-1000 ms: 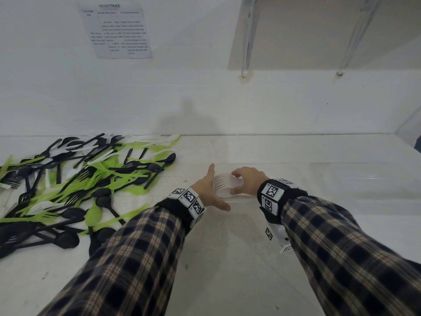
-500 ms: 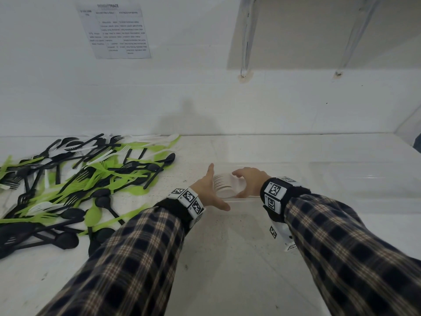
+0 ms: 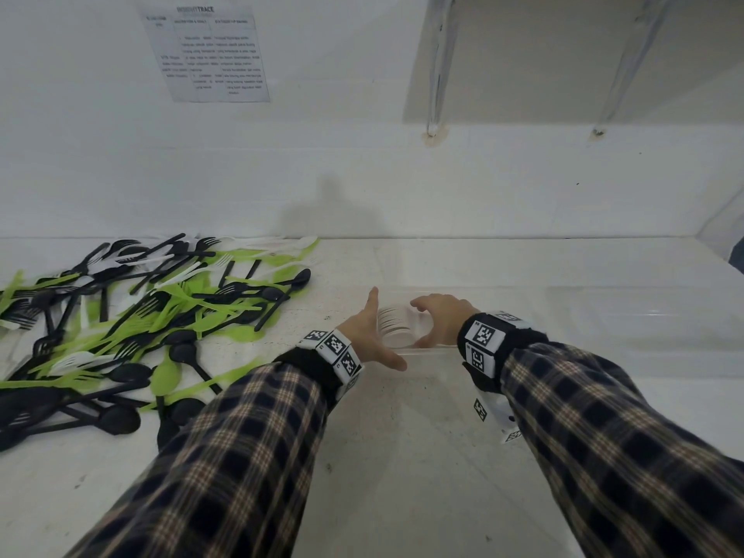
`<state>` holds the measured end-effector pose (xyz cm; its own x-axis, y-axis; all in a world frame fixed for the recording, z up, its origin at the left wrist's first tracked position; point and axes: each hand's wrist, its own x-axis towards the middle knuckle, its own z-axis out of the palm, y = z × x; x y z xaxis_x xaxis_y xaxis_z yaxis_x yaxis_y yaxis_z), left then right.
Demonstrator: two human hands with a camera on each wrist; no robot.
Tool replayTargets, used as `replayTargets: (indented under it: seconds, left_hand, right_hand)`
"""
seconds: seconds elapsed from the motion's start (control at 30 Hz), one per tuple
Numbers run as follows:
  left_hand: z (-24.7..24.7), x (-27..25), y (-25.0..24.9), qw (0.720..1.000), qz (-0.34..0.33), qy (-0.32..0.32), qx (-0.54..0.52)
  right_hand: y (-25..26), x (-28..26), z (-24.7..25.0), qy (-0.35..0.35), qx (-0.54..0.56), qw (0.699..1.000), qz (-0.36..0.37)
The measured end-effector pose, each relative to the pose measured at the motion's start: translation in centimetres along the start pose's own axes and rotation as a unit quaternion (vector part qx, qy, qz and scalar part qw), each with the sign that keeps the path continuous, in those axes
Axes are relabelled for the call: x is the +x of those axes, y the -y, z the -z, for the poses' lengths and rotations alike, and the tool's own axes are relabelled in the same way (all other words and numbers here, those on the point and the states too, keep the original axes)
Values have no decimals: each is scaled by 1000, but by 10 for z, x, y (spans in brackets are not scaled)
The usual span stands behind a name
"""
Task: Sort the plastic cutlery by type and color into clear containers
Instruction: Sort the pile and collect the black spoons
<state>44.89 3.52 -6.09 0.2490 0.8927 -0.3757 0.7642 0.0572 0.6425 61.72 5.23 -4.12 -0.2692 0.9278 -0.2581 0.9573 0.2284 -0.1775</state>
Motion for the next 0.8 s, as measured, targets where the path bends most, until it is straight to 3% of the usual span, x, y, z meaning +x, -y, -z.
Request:
replayTargets:
  seconds: [0.37, 0.53, 0.8]
  left_hand:
    - [18, -7, 22, 1000, -10, -5, 5]
    - [55, -23, 42, 998, -20, -65, 15]
    - [125, -63, 121, 982, -37, -174, 61]
  right_hand:
    - [13, -12, 42, -72, 17, 997, -7]
    - [50, -1, 51, -137, 63, 989, -4]
    - [152, 36, 22, -108, 89, 990, 16]
